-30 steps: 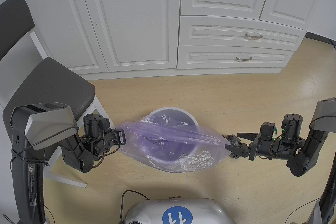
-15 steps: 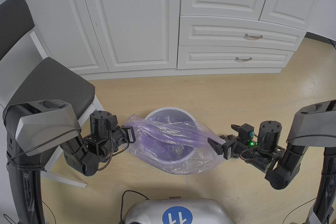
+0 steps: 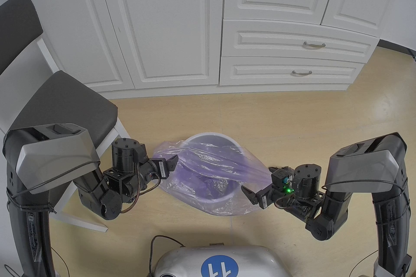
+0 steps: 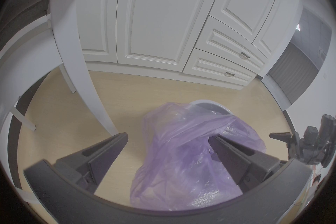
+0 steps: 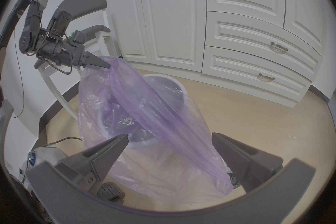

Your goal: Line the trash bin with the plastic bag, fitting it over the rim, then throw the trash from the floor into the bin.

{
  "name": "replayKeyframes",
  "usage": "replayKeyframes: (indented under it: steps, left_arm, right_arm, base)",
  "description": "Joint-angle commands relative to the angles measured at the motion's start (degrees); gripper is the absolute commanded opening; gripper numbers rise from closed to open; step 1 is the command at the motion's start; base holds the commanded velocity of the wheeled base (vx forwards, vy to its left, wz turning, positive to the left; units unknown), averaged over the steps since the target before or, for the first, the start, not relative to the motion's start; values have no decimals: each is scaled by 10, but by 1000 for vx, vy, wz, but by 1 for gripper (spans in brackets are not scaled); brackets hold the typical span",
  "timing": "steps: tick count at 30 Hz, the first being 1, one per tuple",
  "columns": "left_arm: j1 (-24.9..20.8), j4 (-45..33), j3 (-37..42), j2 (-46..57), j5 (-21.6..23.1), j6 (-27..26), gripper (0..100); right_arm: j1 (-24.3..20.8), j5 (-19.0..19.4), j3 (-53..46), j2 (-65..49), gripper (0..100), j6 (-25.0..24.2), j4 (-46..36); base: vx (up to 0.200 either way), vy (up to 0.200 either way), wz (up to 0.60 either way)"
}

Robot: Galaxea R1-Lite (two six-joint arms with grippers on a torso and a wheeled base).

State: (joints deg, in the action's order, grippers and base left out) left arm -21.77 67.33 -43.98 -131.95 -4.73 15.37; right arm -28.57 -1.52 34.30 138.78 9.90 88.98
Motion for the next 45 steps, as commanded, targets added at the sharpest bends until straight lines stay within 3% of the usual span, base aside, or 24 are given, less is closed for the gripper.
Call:
replayKeyframes:
  steps: [1, 8, 12, 13, 24, 27, 31, 42, 43, 45]
  left_arm:
    - [1, 3, 9, 7, 1, -3, 100]
    - [-1, 3, 21, 20, 0, -17, 100]
    - [-4, 3, 31, 32, 0, -21, 100]
    - [-5, 3, 34, 34, 1, -21, 100]
    - [-12, 3, 50, 95, -1, -22, 100]
    - [-18, 3, 59, 115, -2, -21, 100]
    - [-38, 7, 77, 138, -5, -21, 100]
    - [-74, 47, 76, 90, -9, -38, 100]
    - [-74, 55, 75, 80, -9, -38, 100]
    - [-74, 70, 73, 66, -9, -38, 100]
  right_arm:
    - [12, -1, 45, 42, 100, -4, 10]
    - [14, -3, 97, 72, 100, -13, 10]
    - [15, -29, 147, 91, 100, -21, 10]
    - [14, -33, 160, 97, 0, -25, 10]
    - [7, -76, 233, 78, 0, -94, 10]
    - [-1, -85, 317, 95, 0, -108, -1]
    - [-38, -134, 455, 139, 0, -146, -58]
    - [-54, -180, 699, 255, 0, -148, -109]
    - [-54, -186, 713, 259, 100, -148, -111]
    - [-54, -194, 709, 255, 100, -146, -111]
  base:
    - [0, 0, 0]
    - [0, 0, 0]
    - [0, 0, 0]
    - [0, 0, 0]
    - [0, 0, 0]
    - [0, 0, 0]
    - [0, 0, 0]
    - [0, 0, 0]
    - [0, 0, 0]
    - [0, 0, 0]
